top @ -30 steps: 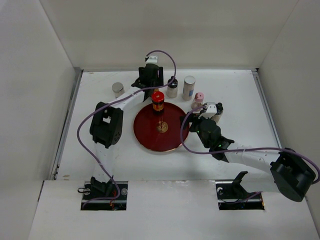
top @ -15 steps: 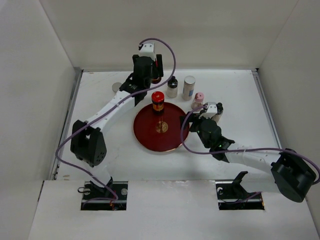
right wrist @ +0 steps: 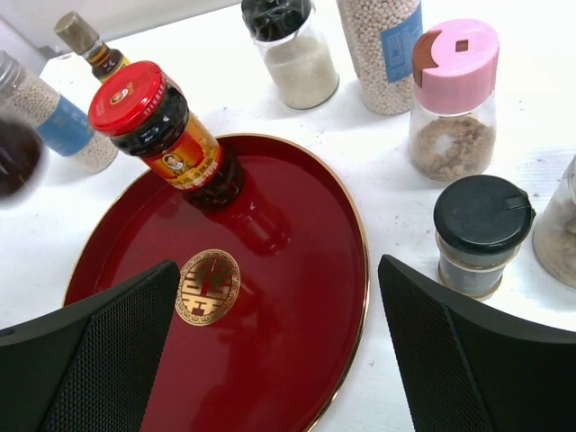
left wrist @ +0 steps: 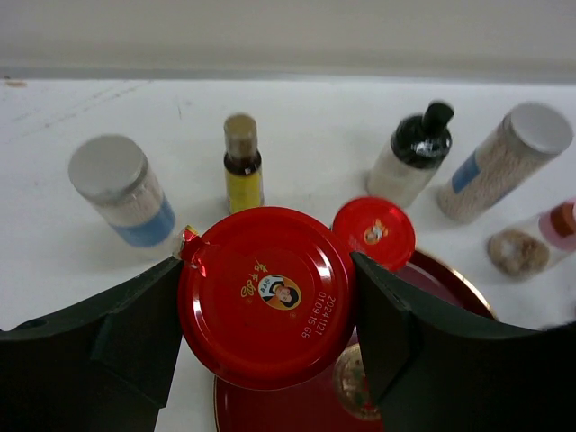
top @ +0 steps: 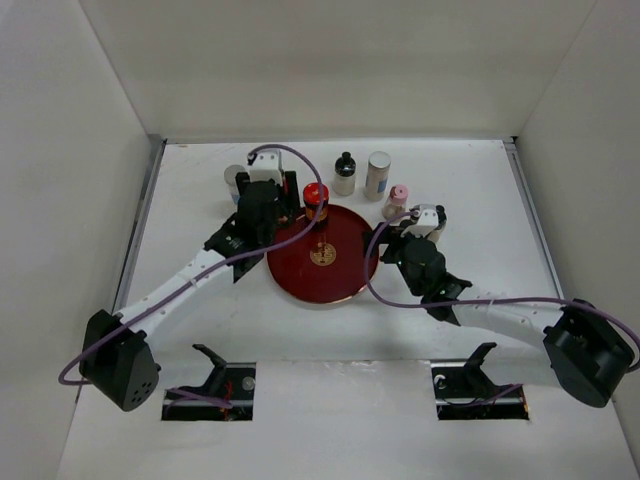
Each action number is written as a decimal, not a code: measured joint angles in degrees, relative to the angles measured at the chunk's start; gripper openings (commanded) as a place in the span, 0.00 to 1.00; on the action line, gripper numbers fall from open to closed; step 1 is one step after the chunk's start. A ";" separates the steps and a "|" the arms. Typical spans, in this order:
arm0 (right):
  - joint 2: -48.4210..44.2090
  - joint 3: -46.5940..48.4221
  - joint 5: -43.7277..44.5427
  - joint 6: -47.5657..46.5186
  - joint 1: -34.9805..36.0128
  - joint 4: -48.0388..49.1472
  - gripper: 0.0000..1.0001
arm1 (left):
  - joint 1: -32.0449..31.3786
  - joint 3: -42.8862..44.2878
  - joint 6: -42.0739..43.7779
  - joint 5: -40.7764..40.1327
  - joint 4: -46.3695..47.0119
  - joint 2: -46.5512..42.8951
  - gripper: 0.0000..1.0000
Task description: Organize the condiment bottles
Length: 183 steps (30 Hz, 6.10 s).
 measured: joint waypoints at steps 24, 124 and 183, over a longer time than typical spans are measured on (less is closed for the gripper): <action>-0.13 -0.04 -0.04 0.44 -0.28 -0.02 0.96 | -1.05 -10.78 -5.35 3.04 11.63 12.76 0.38; 0.98 -0.04 -1.57 0.44 -0.28 -0.02 0.99 | 6.78 13.22 1.11 -0.85 12.72 13.51 0.23; -0.09 -0.04 -1.81 0.66 -0.28 -0.04 0.99 | -5.09 -23.80 -5.14 -10.01 14.99 -9.57 0.83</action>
